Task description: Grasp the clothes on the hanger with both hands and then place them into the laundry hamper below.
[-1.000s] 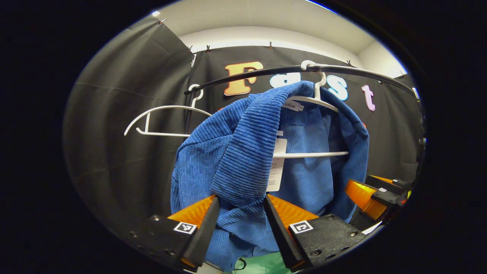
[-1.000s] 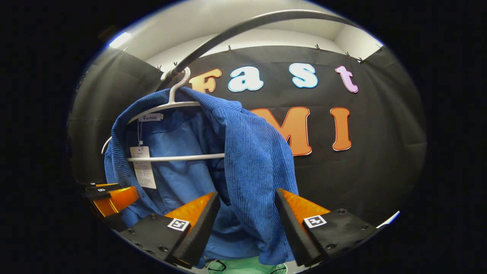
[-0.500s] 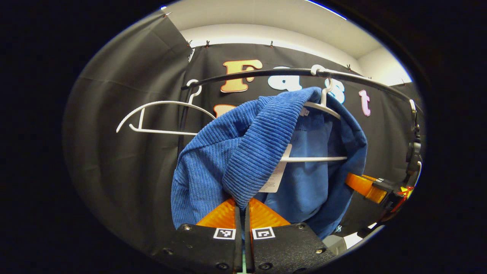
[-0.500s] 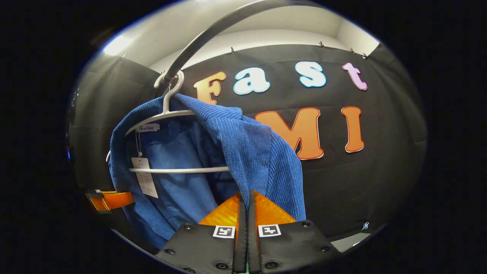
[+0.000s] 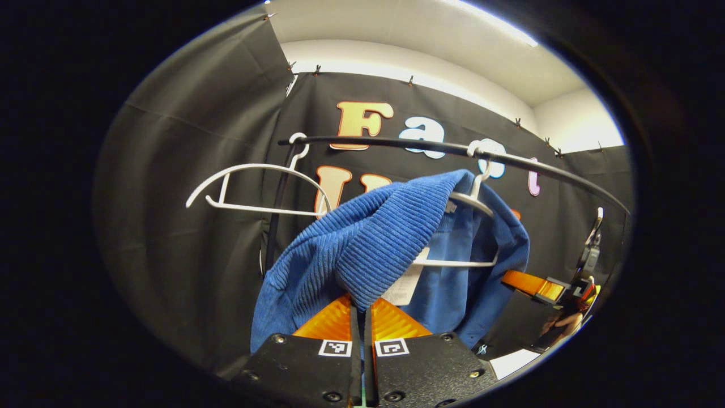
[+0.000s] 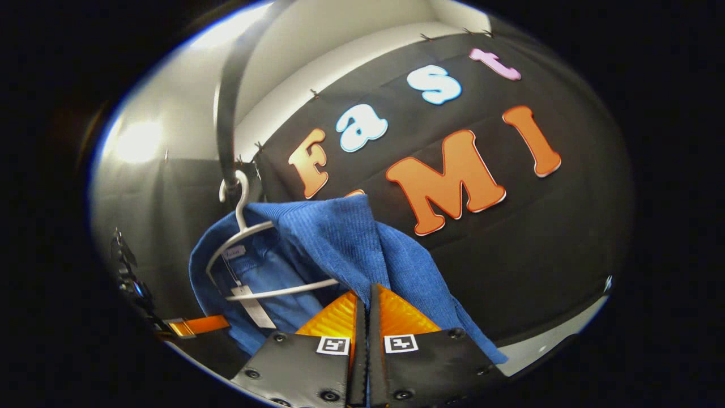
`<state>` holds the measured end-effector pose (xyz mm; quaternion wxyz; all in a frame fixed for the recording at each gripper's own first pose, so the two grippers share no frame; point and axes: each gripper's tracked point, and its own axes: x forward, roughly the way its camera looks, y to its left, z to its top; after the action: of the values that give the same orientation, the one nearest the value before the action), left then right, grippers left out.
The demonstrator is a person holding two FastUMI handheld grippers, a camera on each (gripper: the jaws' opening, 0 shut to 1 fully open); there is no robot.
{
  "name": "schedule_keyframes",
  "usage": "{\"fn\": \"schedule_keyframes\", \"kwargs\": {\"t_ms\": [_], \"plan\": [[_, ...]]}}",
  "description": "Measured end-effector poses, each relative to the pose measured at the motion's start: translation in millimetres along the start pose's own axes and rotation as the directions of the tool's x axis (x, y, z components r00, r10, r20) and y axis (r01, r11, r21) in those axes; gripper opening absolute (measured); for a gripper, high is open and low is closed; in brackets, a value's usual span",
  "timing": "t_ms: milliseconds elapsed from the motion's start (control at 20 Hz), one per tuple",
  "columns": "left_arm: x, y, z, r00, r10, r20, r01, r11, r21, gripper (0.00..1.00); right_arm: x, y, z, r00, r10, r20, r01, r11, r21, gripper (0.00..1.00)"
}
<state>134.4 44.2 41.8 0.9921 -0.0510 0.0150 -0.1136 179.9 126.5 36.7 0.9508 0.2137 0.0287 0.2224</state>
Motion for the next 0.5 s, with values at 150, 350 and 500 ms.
{"fn": "schedule_keyframes", "kwargs": {"t_ms": [150,350,500], "plan": [[-7.0,7.6,21.5,1.000,-0.002,0.023,0.003,1.000,-0.031,0.02,-1.0,-5.8,25.5,0.998,0.042,0.042,-0.047,0.993,0.108,0.09],[-16.7,27.1,55.8,0.996,0.020,0.089,-0.017,0.999,-0.034,0.03,5.5,-8.5,63.9,0.986,0.089,0.139,-0.116,0.972,0.203,0.08],[-19.5,34.9,73.0,0.993,0.019,0.118,-0.013,0.999,-0.047,0.02,4.6,-11.7,60.3,0.987,0.113,0.115,-0.139,0.958,0.250,0.07]]}}
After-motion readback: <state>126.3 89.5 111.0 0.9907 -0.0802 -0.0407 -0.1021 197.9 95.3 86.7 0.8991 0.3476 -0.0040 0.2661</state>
